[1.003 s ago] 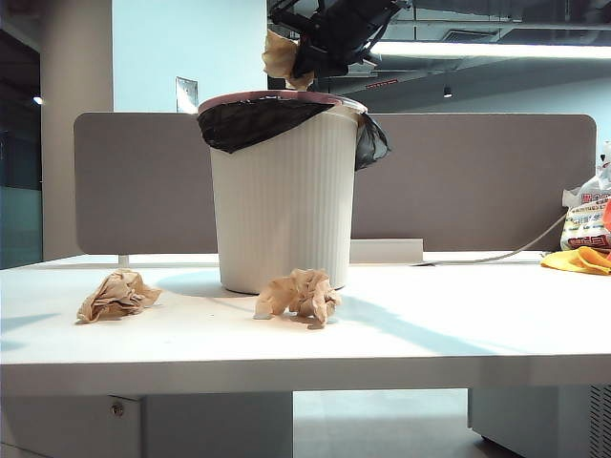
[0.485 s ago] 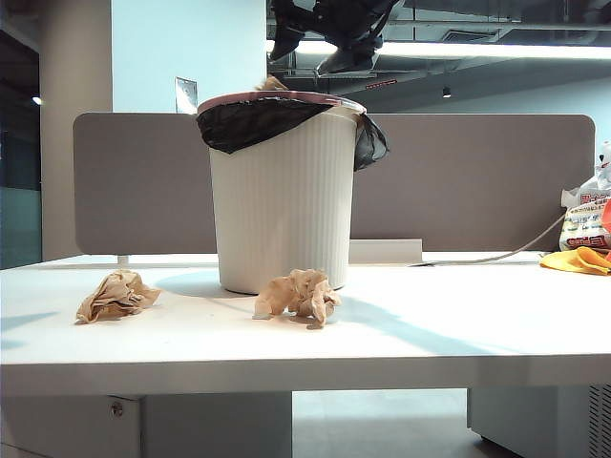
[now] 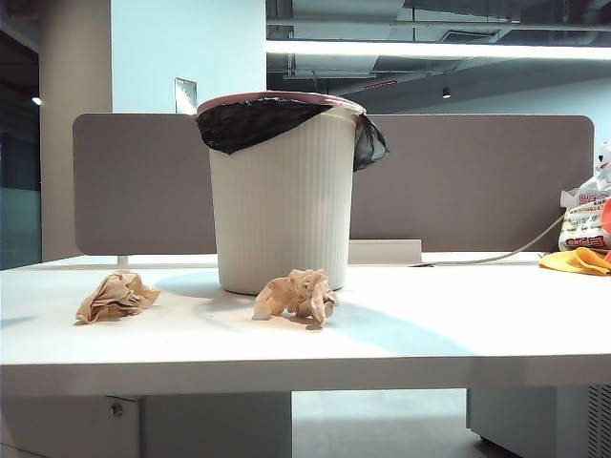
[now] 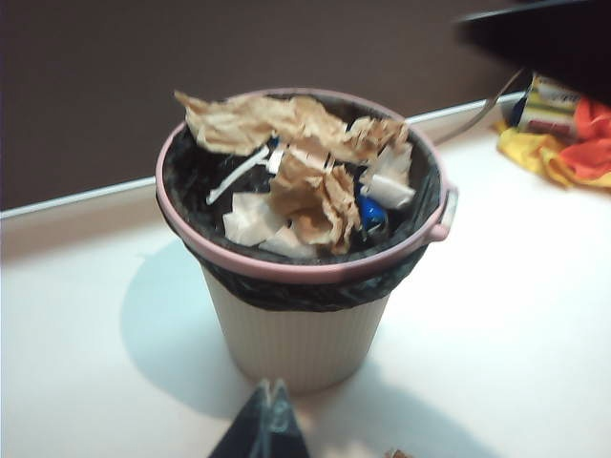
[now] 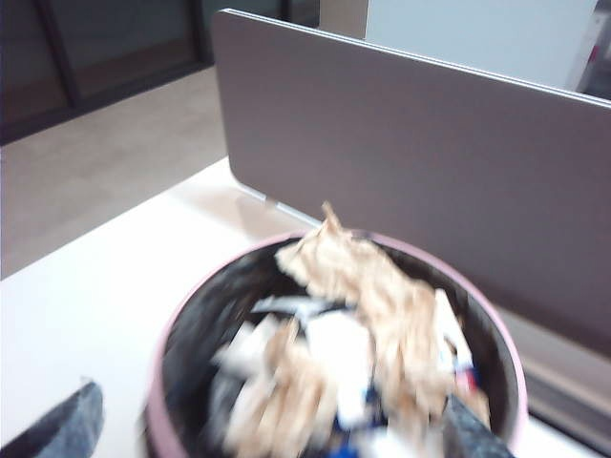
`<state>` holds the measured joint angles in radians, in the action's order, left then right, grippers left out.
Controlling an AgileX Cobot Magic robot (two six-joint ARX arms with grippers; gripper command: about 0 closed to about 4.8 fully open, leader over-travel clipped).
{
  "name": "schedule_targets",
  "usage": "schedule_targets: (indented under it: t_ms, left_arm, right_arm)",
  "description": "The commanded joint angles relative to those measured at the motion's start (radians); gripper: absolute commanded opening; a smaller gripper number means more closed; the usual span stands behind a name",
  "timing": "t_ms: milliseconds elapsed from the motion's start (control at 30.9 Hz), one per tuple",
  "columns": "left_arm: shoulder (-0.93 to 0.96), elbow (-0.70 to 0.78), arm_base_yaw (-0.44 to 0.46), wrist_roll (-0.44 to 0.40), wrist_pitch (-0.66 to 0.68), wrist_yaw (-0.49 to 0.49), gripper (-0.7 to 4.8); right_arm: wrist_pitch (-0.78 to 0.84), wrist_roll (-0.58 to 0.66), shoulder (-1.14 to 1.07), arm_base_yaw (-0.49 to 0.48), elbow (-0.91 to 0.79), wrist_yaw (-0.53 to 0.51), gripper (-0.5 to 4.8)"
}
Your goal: Pick up all the trash on the table and put it in the trash can.
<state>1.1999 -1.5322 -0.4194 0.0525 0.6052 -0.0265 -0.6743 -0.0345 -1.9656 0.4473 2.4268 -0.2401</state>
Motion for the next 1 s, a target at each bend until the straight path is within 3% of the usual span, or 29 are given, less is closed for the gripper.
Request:
schedule_targets:
  t_ms: [32, 420, 614, 776, 938, 1003]
  left_arm:
    - [-0.027, -0.004, 0.000, -0.004, 0.009, 0.005, -0.05]
    - [-0.078, -0.003, 0.000, -0.005, 0.021, 0.031, -0.05]
    - [-0.078, 0.009, -0.001, -0.003, 0.033, 0.062, -0.05]
    - [-0.077, 0.039, -0.001, 0.000, 0.033, 0.074, -0.05]
    - [-0.078, 0.045, -0.007, 0.001, 0.037, 0.079, -0.05]
    - [-0.079, 0.045, -0.021, 0.001, 0.037, 0.079, -0.05]
  right_arm:
    - [-0.193, 0.001, 0.067, 0.002, 0.000, -0.045, 4.79]
    - [-0.527, -0.007, 0.356, 0.011, -0.002, -0.043, 4.79]
    - [-0.639, -0.055, 0.486, 0.011, -0.036, 0.040, 4.79]
    - [-0.477, -0.046, 0.541, 0.011, -0.213, 0.021, 4.79]
    - [-0.167, 0.010, 0.544, 0.023, -0.478, -0.099, 4.79]
    - [-0.047, 0.026, 0.543, 0.055, -0.609, -0.097, 4.79]
